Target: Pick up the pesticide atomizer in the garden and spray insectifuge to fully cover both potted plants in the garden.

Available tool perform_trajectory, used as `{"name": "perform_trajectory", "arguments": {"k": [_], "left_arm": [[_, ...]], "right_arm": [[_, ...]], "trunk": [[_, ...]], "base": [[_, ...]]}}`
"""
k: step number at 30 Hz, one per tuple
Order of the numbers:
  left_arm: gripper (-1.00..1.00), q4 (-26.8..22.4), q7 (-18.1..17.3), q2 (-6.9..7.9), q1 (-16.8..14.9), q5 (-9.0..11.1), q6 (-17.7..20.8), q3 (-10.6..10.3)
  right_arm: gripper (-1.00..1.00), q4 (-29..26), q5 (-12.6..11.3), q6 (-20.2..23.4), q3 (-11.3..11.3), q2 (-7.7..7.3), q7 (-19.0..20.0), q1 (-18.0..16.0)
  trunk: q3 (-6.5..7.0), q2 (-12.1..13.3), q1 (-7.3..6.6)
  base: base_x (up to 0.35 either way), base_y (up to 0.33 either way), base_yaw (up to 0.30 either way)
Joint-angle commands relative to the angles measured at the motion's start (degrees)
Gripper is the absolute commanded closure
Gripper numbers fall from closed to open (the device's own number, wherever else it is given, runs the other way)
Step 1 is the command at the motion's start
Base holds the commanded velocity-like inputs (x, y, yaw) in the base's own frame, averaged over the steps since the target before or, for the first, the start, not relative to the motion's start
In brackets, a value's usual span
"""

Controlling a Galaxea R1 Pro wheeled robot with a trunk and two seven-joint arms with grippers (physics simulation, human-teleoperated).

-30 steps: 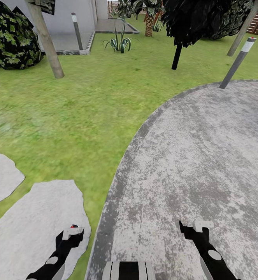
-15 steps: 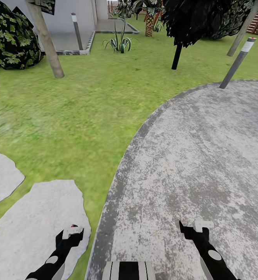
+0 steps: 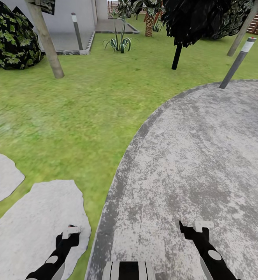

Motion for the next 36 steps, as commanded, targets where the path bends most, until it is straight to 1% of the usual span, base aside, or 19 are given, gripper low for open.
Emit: {"name": "perform_trajectory", "arguments": {"k": [1, 19, 22, 27, 32, 36], "left_arm": [[1.0, 0.05, 0.09, -0.01, -0.03, -0.52, -0.2, 0.37], [1.0, 0.06, 0.09, 0.09, -0.03, -0.52, -0.91, 0.29], [1.0, 0.22, 0.09, 0.09, -0.03, -0.52, -1.17, 0.29], [1.0, 0.22, 0.09, 0.09, -0.03, -0.52, -1.17, 0.29], [1.0, 0.22, 0.09, 0.14, -0.03, -0.52, -1.17, 0.29], [1.0, 0.18, 0.09, 0.54, 0.21, -0.38, -1.24, 0.36]], "right_arm": [[-1.0, 0.03, 0.02, -0.17, -0.03, 0.01, 0.01, -0.02], [-1.0, 0.16, 0.02, -0.17, -0.03, 0.03, 0.01, -0.02], [-1.0, 0.22, 0.07, -0.56, -0.02, 0.03, 0.01, 0.02], [-1.0, 0.28, 0.1, -2.89, 0.0, -0.03, 0.01, 0.02], [-1.0, 0.31, 0.1, -3.29, 0.01, 0.0, 0.01, 0.02], [-1.0, 0.39, 0.09, -3.55, -0.02, 0.04, -0.11, 0.05]], "trunk": [[-0.03, -0.01, -0.01], [-0.03, -0.01, -0.01], [0.63, 0.03, -0.09], [1.74, 0.09, -0.22], [2.85, 0.16, -0.35], [3.73, 0.22, -0.45]], "base": [[0.0, 0.0, 0.0], [0.0, 0.0, 0.0], [0.0, 0.0, 0.0], [0.0, 0.0, 0.0], [0.0, 0.0, 0.0], [0.0, 0.0, 0.0]]}}
